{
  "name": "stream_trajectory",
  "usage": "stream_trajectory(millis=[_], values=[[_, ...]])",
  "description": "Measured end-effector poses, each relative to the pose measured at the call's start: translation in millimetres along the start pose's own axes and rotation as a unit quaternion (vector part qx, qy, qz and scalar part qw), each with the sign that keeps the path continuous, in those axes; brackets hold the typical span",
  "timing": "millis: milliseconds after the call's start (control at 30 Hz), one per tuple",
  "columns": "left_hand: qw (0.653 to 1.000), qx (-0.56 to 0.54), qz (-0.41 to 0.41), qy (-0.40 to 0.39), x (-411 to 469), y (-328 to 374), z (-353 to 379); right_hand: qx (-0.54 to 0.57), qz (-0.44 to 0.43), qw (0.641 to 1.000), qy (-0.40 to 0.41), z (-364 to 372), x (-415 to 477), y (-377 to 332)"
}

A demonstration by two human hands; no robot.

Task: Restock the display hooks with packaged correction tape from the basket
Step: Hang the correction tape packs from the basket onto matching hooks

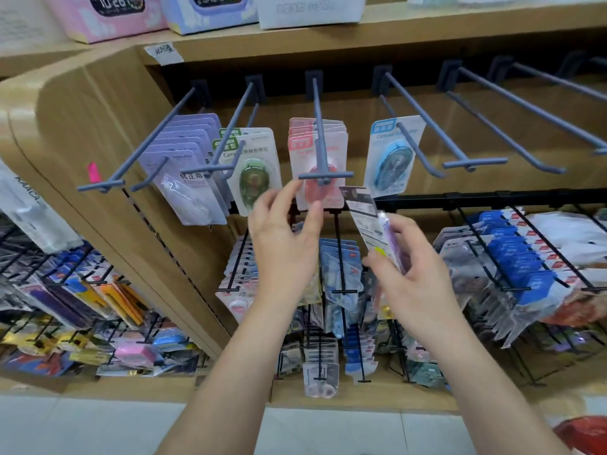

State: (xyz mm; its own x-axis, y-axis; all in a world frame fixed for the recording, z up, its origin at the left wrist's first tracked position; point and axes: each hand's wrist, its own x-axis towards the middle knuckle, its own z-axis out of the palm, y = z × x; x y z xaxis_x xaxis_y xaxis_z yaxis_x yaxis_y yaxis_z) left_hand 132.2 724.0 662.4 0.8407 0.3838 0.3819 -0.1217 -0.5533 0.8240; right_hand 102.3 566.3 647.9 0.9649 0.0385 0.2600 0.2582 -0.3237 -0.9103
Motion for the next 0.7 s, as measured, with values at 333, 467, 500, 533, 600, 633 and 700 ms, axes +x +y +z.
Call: stream_trajectory(millis=[333, 467, 500, 533, 600, 633, 700], values=[[0.941, -0.299, -0.131, -0.087, -29.3, 20.2, -31.4, -0.271, -0.118, 0.955, -0.036, 17.6, -5.0, 1.9], [0.924, -0.35, -0.142, -0.062, -26.1, 15.5, -38.8, -0.065, 0.0, 0.986, -0.151, 10.6, -1.0, 4.1], [0.92, -0.362, -0.14, -0.061, -25.0, 15.6, -39.9, -0.013, 0.016, 0.985, -0.172, 8.2, -0.5, 8.0], [0.916, -0.371, -0.138, -0.06, -24.5, 16.1, -39.6, 0.006, 0.02, 0.983, -0.183, 5.8, -0.5, 11.1], [0.914, -0.379, -0.129, -0.066, -25.5, 18.5, -36.2, 0.001, 0.018, 0.981, -0.196, 2.1, -1.3, 17.8], [0.915, -0.379, -0.118, -0.077, -27.0, 20.8, -33.1, -0.001, 0.02, 0.98, -0.2, 0.1, -2.0, 19.5], [0.919, -0.371, -0.081, -0.109, -31.2, 26.1, -25.5, 0.021, 0.031, 0.978, -0.205, -5.3, -4.0, 21.4]])
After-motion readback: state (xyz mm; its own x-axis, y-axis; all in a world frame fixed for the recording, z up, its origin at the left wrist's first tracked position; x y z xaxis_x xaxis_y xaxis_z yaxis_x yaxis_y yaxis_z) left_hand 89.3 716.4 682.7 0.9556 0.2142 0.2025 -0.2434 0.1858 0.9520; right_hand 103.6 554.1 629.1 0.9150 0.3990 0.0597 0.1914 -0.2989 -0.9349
